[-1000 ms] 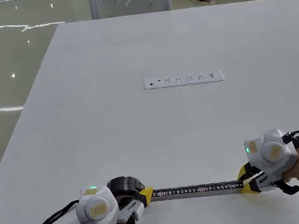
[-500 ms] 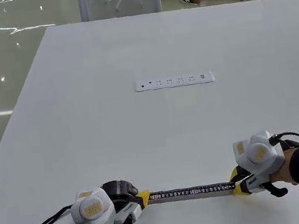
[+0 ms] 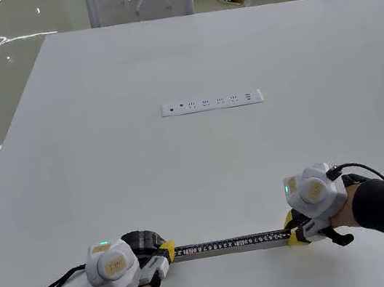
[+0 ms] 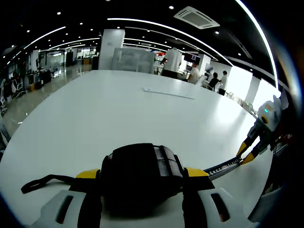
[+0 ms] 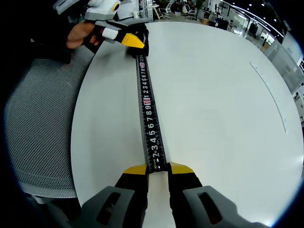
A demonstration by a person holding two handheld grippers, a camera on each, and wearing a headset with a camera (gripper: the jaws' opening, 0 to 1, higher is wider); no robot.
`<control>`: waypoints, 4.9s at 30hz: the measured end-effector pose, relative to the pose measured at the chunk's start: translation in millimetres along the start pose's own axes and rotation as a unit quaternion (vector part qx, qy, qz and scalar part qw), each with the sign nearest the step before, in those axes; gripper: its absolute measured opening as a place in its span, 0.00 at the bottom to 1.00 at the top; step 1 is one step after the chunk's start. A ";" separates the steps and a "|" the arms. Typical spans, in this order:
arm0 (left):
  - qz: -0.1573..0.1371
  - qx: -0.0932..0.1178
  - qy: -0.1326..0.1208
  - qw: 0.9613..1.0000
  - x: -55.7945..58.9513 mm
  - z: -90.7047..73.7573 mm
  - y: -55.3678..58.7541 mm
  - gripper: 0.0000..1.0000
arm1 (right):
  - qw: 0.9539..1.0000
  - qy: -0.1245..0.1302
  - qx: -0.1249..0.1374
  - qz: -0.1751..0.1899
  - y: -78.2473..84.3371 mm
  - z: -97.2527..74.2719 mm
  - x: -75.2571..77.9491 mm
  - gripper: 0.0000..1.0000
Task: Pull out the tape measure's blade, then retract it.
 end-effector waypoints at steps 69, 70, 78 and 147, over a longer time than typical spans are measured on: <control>-0.020 -0.016 0.013 1.000 -1.2 1.3 -0.6 0.62 | 1.000 -0.002 0.031 -0.004 -16.4 9.2 -1.7 0.12; -0.020 -0.016 0.013 1.000 -1.3 1.4 -0.7 0.62 | 1.000 -0.002 0.031 -0.003 -16.9 9.3 -1.7 0.12; -0.027 -0.015 0.016 0.999 -2.1 1.2 -0.2 0.62 | 0.999 -0.004 0.034 -0.003 -20.7 11.0 -2.1 0.12; -0.042 -0.015 0.038 0.998 -5.8 -1.3 -0.4 0.61 | 0.998 -0.017 0.065 -0.012 -68.0 34.3 -8.9 0.11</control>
Point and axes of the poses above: the centre of the closed fingertips' face, and the gripper's own axes: z roughly forward along the fingers, x roughly to its right, y roughly out of its underside, the point moved 8 cm from there along -z, roughly backward along the fingers, and after that the axes turned 4 degrees about z, right-handed, at the moved point
